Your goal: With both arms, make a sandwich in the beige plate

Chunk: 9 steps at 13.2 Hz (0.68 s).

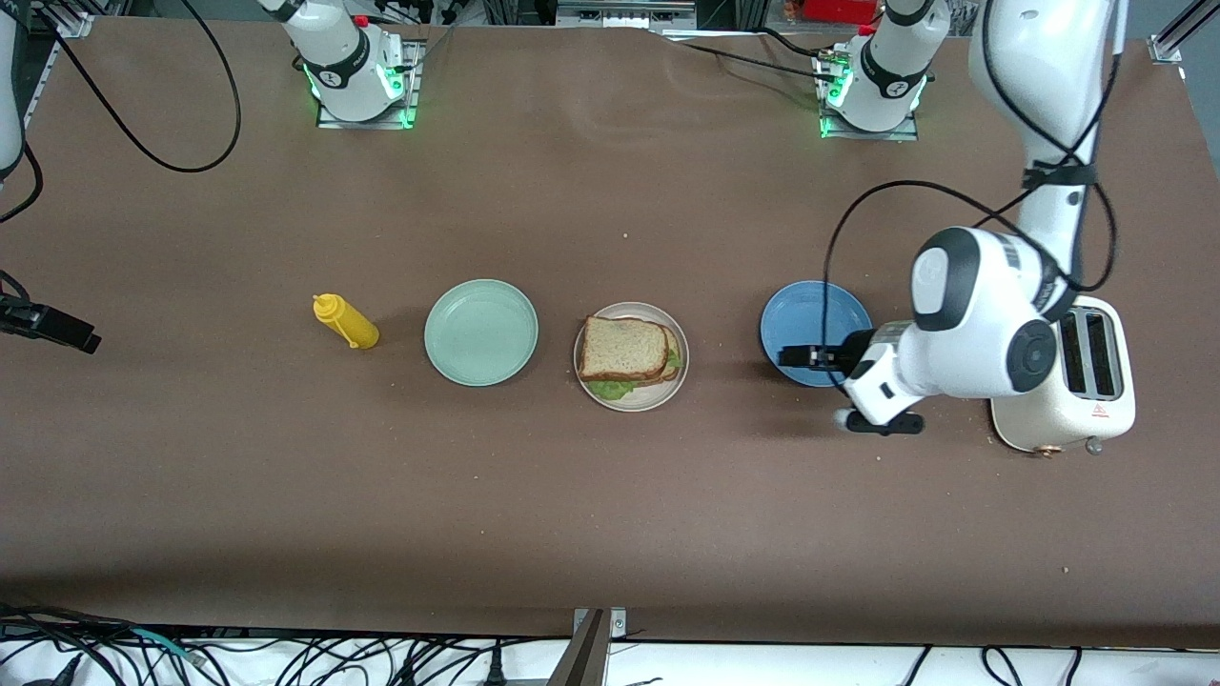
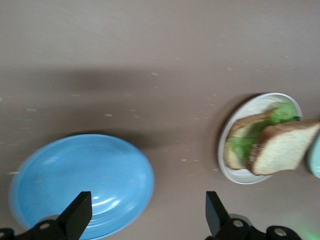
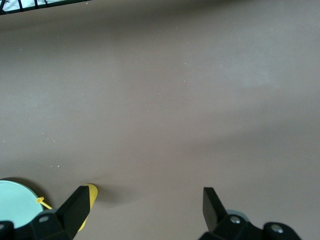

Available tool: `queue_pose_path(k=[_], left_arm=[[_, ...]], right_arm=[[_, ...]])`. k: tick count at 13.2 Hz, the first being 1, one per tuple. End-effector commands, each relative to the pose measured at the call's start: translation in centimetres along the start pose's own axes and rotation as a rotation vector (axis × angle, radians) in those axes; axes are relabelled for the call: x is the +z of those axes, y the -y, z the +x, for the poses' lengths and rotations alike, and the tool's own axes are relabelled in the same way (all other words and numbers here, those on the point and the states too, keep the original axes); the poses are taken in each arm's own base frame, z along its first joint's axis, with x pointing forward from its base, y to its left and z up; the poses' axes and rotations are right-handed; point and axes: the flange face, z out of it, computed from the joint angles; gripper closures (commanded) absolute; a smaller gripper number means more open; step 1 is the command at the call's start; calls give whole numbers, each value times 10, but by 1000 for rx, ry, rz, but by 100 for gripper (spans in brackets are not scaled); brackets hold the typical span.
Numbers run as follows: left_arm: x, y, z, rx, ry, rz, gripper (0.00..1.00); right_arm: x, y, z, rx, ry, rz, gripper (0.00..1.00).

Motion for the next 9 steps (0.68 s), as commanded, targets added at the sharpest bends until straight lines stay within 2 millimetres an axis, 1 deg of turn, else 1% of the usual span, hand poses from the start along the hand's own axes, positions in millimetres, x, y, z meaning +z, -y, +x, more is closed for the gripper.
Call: queue_pose_path(k=[1,2,3,4,6,8,9], left_arm=[[-26,32,-11,-5,-10,123,0],[-33,40,-12,-4,-16,157,0],[-42,54,-12,-8,-25,195,0],[-55,61,-14,-1,-43,236,0],[-69,64,-19,18,-61,301,0],[-85,75,-22,18,-80,346,0],[-91,76,-26,23,-87,363,0]], right_arm=[[-5,1,-3,8,-9,-15,0],[-5,0,-3,6,-9,-16,0],[-6,0,-3,7,-12,-16,0],[-7,0,-4,7,-12,-16,0],[-7,0,-5,9,-10,-15,0],[-5,0,-5,8,-4,-15,0],[-4,1,-6,7,-1,-16,0]])
